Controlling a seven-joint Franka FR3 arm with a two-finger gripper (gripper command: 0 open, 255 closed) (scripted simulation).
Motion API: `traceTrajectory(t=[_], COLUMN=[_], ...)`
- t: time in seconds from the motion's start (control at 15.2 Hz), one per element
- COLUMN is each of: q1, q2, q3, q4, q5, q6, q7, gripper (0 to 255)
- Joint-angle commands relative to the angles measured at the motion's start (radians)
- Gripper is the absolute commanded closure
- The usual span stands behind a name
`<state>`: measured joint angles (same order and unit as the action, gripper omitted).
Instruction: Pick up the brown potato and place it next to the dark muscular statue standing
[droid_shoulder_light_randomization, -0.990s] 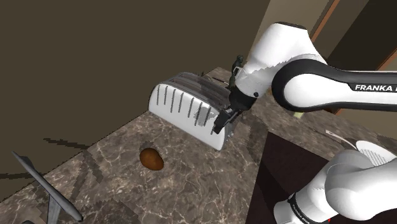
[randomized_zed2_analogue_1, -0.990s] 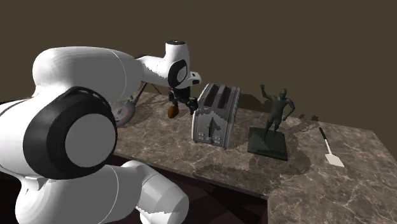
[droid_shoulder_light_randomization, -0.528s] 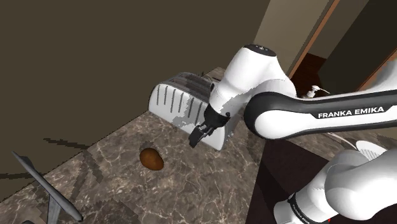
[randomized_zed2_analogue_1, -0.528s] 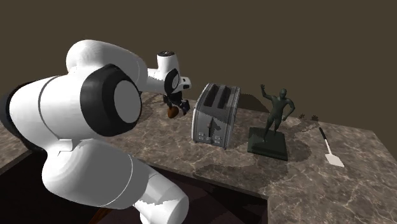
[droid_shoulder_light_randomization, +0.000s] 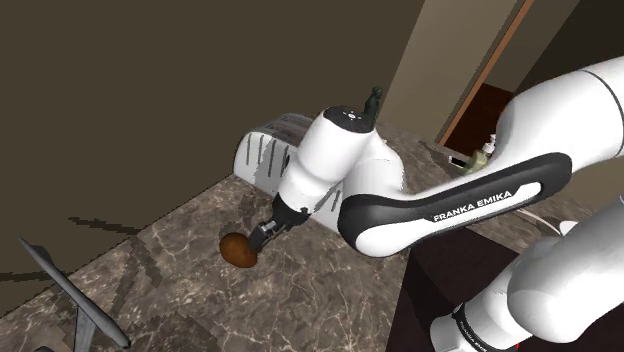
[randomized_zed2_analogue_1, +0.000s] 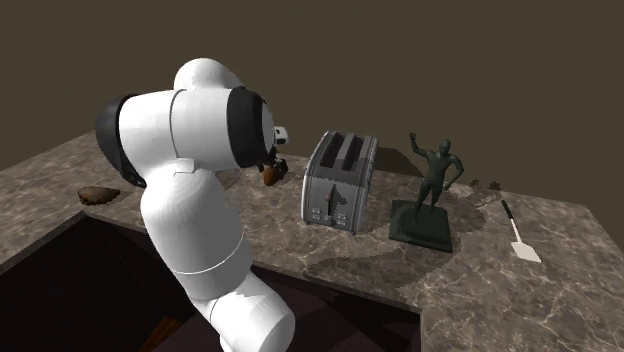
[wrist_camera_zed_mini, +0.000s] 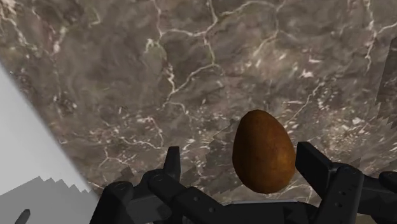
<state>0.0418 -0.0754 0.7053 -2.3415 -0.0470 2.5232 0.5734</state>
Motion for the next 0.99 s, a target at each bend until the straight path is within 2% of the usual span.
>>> traceTrajectory(t=[0.0, 0.13, 0.2, 0.66, 0.92], q1=[-0.007, 0.014, 0.03, 0.079, 0.08], q2=[0.096, 0.195, 0.213, 0.327, 0.327], q3=[0.031, 0.03, 0.019, -0.045, -0.045], q4=[0.052, 0.11, 0.122, 0.146, 0.146], q5=[-0.134, -0.277, -0.302, -0.45, -0.45], q6=[0.03, 0.043, 0.044, 0.097, 0.097], q7=[0.116, 0.233, 0.253, 0.355, 0.355], gripper=[0, 0, 0, 0, 0])
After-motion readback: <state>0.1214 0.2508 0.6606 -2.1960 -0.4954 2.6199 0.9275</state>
